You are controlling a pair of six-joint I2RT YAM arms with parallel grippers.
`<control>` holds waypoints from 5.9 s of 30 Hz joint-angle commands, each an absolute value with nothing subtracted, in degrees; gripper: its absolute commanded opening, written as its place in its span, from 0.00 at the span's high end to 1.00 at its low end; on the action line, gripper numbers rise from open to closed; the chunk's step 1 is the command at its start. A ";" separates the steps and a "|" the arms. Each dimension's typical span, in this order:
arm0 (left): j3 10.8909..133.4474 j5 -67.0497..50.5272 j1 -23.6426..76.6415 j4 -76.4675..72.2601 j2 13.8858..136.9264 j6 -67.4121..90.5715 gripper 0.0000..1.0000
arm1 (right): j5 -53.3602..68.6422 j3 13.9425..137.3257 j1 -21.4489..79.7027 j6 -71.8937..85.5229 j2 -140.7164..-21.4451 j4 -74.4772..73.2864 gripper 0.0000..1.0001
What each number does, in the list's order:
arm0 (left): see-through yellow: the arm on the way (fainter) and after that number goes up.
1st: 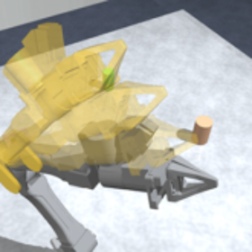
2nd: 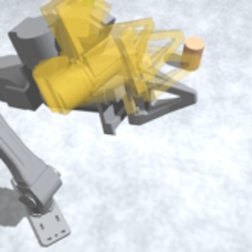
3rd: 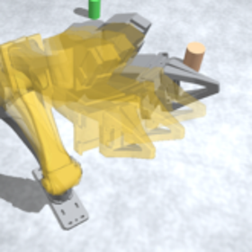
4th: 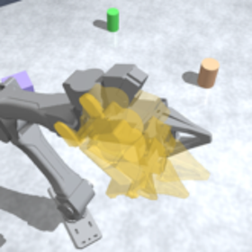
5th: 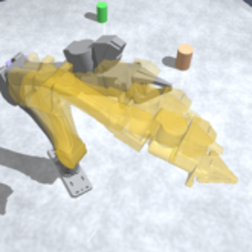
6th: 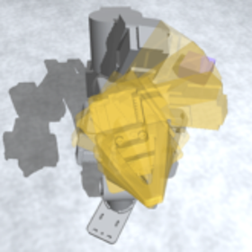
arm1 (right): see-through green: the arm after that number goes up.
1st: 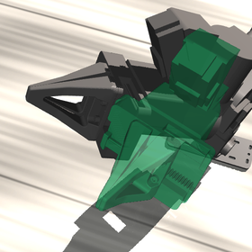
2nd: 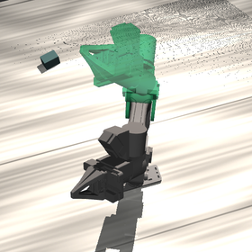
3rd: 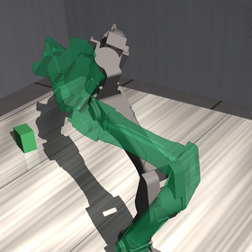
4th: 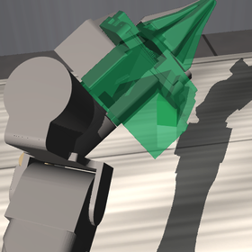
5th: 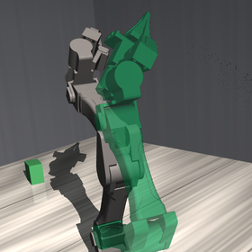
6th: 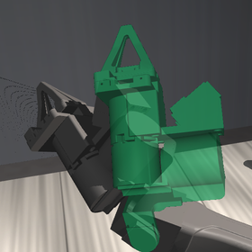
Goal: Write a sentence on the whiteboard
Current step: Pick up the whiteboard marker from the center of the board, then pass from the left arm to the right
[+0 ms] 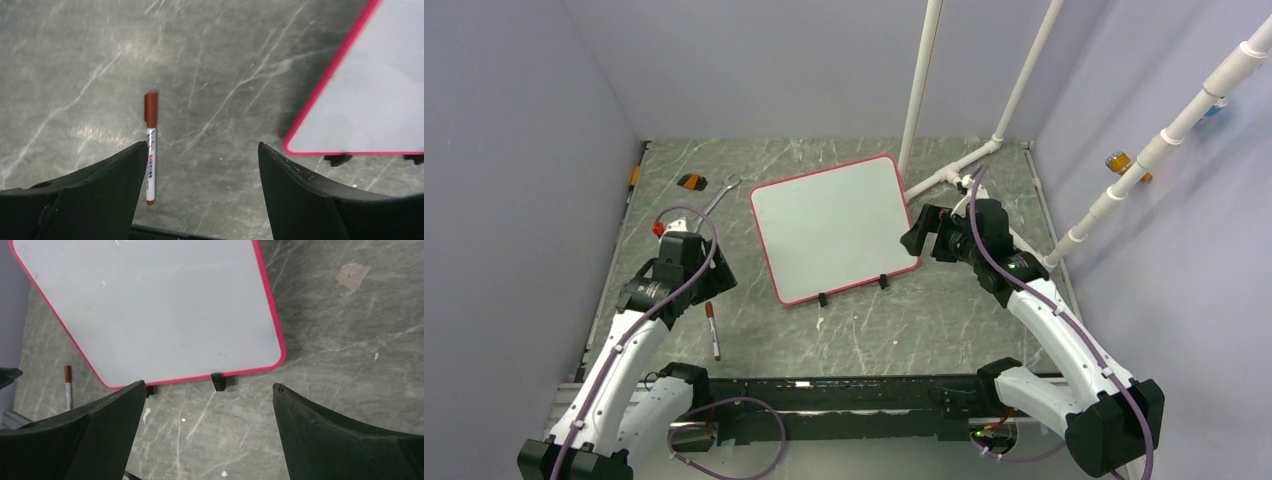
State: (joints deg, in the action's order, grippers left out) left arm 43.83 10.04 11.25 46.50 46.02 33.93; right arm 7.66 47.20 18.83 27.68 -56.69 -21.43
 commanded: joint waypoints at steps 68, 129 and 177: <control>32.95 4.55 0.18 33.80 46.53 53.16 1.00 | 13.19 49.17 23.05 24.70 -56.99 -15.77 0.00; 74.26 -23.22 7.50 20.55 70.91 72.20 1.00 | 33.52 75.68 41.65 24.22 -86.37 13.84 0.26; 65.90 -21.42 9.89 21.87 54.15 34.63 0.25 | 43.20 93.07 41.37 23.93 -94.29 -13.03 1.00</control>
State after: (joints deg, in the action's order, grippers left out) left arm 65.14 -19.79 9.65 18.46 58.04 44.97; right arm 42.00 90.06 41.50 29.85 -98.39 -8.56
